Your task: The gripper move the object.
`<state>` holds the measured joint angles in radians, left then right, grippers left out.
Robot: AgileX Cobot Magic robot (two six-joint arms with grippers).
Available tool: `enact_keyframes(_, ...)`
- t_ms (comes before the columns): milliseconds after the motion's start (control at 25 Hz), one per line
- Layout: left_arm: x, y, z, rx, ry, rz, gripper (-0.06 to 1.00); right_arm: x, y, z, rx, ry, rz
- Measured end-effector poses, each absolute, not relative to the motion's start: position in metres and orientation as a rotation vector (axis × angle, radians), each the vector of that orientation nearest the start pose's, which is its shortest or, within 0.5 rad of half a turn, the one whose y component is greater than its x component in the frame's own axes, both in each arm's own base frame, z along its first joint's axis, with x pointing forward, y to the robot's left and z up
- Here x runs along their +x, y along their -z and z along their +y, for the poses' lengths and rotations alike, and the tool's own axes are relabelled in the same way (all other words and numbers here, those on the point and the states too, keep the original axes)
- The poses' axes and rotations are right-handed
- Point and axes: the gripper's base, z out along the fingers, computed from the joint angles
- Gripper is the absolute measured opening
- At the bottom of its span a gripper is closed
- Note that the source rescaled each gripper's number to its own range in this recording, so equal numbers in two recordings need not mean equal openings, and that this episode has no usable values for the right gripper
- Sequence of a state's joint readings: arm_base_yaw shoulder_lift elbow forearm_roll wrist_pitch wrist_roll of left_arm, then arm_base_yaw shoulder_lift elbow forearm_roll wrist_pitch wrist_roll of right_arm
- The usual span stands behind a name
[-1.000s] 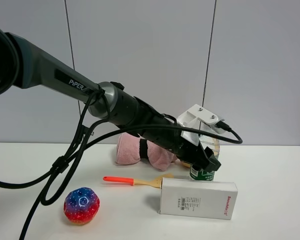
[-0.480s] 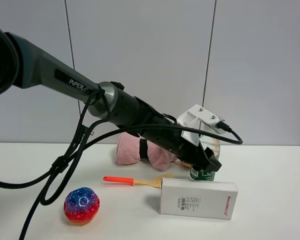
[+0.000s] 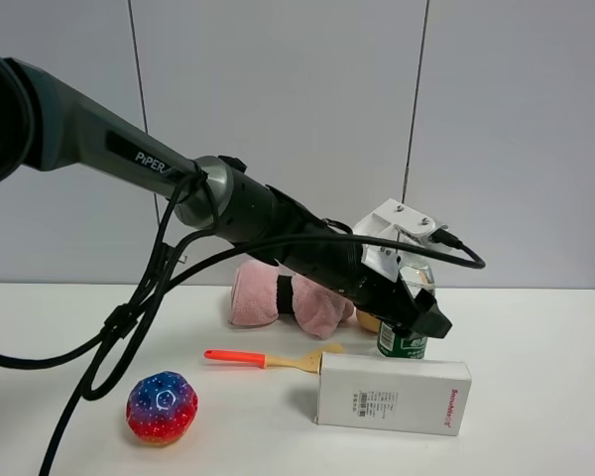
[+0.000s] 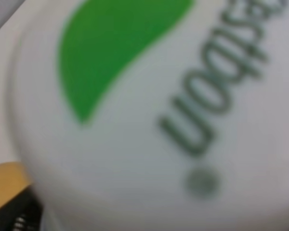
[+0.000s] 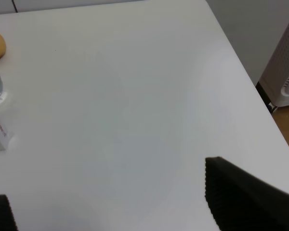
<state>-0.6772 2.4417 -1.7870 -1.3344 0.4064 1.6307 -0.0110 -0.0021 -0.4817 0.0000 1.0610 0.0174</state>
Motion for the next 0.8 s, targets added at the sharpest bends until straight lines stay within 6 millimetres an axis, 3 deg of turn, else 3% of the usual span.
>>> enact_keyframes(120, 0.390, -0.127, -0.359, 1.268, 0.641, 1.841, 0.64, -0.003, -0.272, 0.000, 0.029, -0.004, 2.061)
enact_keyframes(280, 0.385, -0.175, -0.357, 1.260, 0.645, 1.775, 0.67, -0.003, -0.272, 0.000, 0.029, -0.004, 2.061)
enact_keyframes(560, 0.369, -0.275, -0.344, 1.168, 0.662, 1.642, 0.97, -0.003, -0.272, 0.000, 0.029, -0.004, 2.061)
enact_keyframes(800, 0.357, -0.347, -0.310, 1.092, 0.623, 1.584, 1.00, -0.003, -0.272, 0.000, 0.029, -0.004, 2.061)
